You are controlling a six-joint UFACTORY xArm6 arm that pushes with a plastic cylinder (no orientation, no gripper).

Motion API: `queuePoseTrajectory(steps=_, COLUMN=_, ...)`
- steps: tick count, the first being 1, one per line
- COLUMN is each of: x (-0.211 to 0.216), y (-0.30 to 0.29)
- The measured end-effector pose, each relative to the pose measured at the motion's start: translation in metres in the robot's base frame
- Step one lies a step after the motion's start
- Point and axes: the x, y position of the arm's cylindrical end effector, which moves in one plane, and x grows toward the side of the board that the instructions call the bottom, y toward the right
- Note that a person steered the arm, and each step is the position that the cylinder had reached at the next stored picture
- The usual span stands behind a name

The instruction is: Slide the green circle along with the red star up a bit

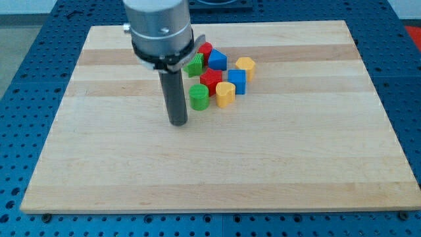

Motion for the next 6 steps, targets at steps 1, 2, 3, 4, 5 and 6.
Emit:
queuePoseTrajectory(steps=1, x=0.000, y=0.020)
queuePoseTrajectory(steps=2, x=-0.024, y=0.027)
queuePoseTrajectory(steps=3, x=-0.043, y=0.027)
queuePoseTrajectory(steps=4, x=-0.050, y=0.027)
queuePoseTrajectory(steps=5, x=-0.042, y=0.028)
queuePoseTrajectory(steps=6, x=-0.032, y=0.016)
